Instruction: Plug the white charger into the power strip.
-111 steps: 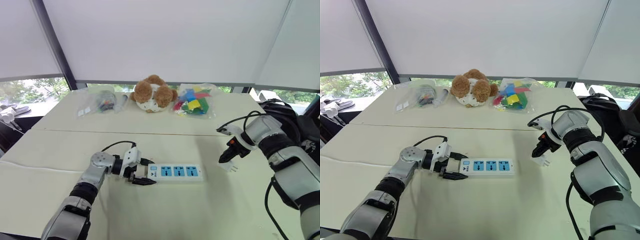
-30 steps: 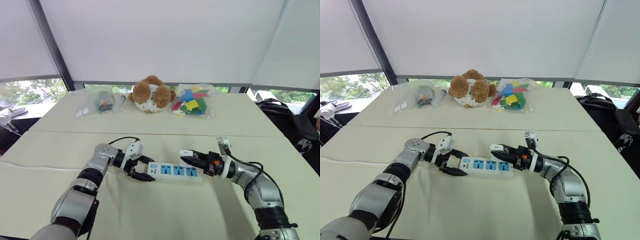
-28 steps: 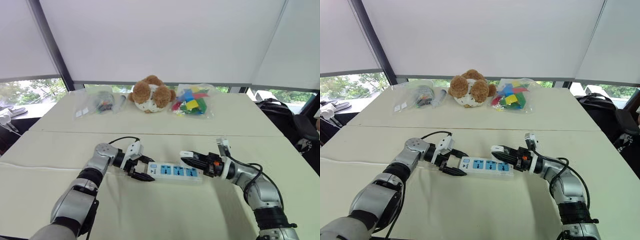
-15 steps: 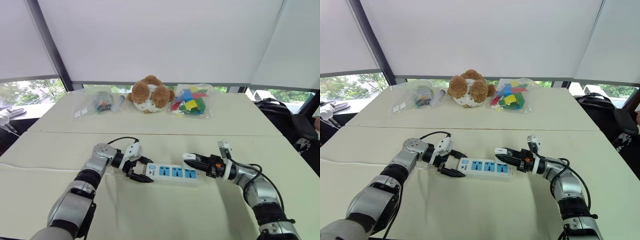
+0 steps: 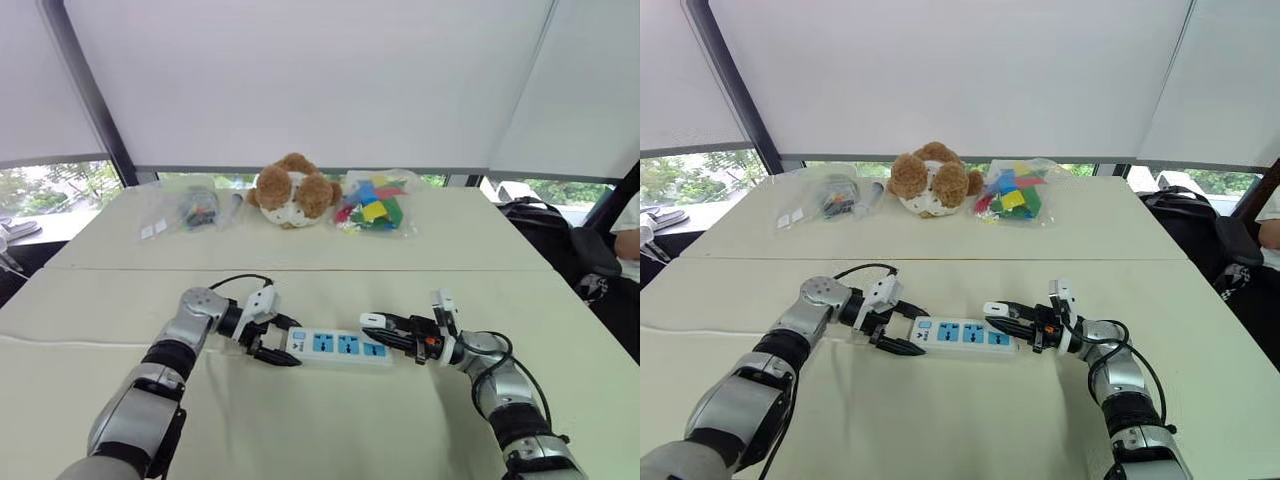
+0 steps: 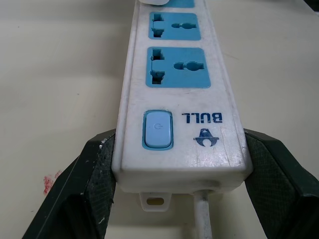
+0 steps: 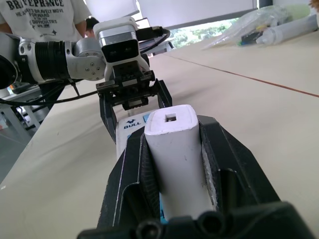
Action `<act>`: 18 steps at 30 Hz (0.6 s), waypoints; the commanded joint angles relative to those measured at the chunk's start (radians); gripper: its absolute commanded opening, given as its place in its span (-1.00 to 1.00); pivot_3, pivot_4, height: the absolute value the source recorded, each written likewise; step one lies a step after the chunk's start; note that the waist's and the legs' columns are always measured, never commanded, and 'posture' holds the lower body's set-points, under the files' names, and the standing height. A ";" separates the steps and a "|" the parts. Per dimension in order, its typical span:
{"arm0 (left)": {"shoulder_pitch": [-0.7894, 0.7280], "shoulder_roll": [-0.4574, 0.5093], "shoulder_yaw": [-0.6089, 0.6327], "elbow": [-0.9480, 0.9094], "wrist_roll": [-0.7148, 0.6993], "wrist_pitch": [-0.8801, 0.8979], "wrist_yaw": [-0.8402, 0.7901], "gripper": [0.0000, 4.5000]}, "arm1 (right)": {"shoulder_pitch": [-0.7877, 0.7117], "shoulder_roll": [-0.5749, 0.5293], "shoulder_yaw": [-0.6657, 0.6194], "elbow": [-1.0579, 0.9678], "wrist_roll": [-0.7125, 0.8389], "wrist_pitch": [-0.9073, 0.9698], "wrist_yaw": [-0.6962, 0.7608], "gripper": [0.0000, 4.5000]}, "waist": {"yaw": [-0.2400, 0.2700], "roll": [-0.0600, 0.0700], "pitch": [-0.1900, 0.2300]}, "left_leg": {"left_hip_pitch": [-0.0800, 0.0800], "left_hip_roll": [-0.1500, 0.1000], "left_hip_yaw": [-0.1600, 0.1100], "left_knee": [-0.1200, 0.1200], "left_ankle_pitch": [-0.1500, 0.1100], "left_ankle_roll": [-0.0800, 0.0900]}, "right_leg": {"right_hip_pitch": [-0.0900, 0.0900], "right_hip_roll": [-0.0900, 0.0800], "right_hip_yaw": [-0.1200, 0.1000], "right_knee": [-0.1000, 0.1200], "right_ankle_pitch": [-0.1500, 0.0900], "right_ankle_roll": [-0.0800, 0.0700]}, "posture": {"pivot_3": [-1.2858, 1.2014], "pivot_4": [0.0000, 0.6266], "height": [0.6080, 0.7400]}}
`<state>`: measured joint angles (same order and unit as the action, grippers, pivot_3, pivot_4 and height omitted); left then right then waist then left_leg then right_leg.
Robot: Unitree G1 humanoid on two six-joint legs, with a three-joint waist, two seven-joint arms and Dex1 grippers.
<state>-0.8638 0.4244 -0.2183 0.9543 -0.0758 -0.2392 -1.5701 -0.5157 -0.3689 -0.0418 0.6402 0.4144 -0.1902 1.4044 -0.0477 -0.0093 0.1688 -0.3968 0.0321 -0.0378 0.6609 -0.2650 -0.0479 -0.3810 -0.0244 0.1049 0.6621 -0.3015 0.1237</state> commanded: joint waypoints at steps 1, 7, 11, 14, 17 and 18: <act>0.025 0.023 -0.054 -0.042 0.013 0.006 -0.044 0.33 | 0.029 0.011 0.045 0.133 -0.074 -0.018 0.021 -0.67 | -0.003 -0.001 0.000 | 0.004 0.000 0.000 -0.001 0.000 0.000 | 0.003 0.000 0.000 -0.001 0.000 0.000 | 0.03 -0.52 0.98; 0.066 0.057 -0.054 -0.120 -0.003 0.035 -0.044 0.33 | 0.006 0.041 0.077 0.276 -0.118 -0.089 0.051 -0.67 | -0.023 -0.008 -0.004 | 0.017 0.000 0.000 -0.013 0.000 0.000 | 0.013 0.000 0.000 -0.005 -0.002 -0.003 | 0.03 -0.52 0.98; 0.086 0.073 -0.049 -0.174 -0.013 0.065 -0.044 0.33 | -0.001 0.050 0.095 0.347 -0.142 -0.123 0.051 -0.67 | -0.027 -0.012 -0.006 | 0.025 0.002 0.000 -0.015 0.000 0.000 | 0.020 0.001 0.000 -0.006 -0.004 -0.004 | 0.03 -0.52 0.98; 0.101 0.083 -0.048 -0.209 -0.018 0.083 -0.044 0.33 | -0.008 0.043 0.114 0.398 -0.169 -0.148 0.050 -0.67 | -0.028 -0.015 -0.009 | 0.026 0.004 0.000 -0.015 0.000 0.000 | 0.021 0.004 0.000 -0.006 -0.004 -0.005 | 0.03 -0.52 0.98; 0.114 0.088 -0.045 -0.233 -0.018 0.095 -0.044 0.33 | -0.018 0.031 0.122 0.422 -0.176 -0.152 0.055 -0.67 | -0.028 -0.019 -0.012 | 0.028 0.008 0.000 -0.015 -0.001 0.000 | 0.022 0.007 0.001 -0.006 -0.004 -0.007 | 0.03 -0.52 0.98; 0.118 0.088 -0.043 -0.239 -0.017 0.098 -0.044 0.33 | -0.022 0.027 0.123 0.425 -0.176 -0.147 0.056 -0.67 | -0.028 -0.020 -0.012 | 0.030 0.010 0.000 -0.015 -0.001 0.001 | 0.023 0.009 0.000 -0.006 -0.005 -0.009 | 0.03 -0.52 0.98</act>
<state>-0.7539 0.4949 -0.2224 0.7732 -0.0935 -0.1345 -1.5421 -0.6123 -0.3188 0.0018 0.9051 0.3925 -0.3768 1.4830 -0.0753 -0.0289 0.1567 -0.3669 0.0426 -0.0376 0.6454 -0.2662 -0.0470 -0.3575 -0.0149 0.1052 0.6558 -0.3067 0.1139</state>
